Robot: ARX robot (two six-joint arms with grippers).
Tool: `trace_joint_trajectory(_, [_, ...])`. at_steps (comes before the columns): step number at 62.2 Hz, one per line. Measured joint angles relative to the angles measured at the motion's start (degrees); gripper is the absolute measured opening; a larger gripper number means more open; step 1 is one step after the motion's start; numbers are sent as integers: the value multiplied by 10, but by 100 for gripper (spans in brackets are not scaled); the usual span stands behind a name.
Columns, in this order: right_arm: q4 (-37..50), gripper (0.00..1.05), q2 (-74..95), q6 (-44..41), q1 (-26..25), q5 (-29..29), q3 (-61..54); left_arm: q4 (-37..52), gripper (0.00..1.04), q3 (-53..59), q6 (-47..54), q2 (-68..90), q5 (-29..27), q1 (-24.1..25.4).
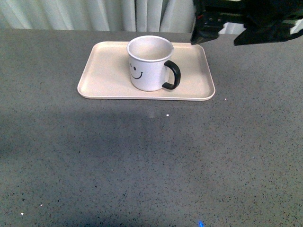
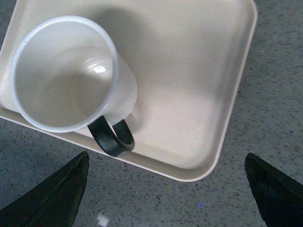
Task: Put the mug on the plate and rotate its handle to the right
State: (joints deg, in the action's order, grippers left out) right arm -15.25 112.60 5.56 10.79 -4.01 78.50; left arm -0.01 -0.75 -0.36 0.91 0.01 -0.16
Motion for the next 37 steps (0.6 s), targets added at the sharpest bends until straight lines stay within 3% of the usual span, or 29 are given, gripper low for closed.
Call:
trace_joint_trajectory(19, [-57,96,122,19,29,30,150,0,95,0,0,0,0,0])
trace_joint_trajectory(37, [-99,96,162,48,46,32,218,0,95,0,0,0,0,0])
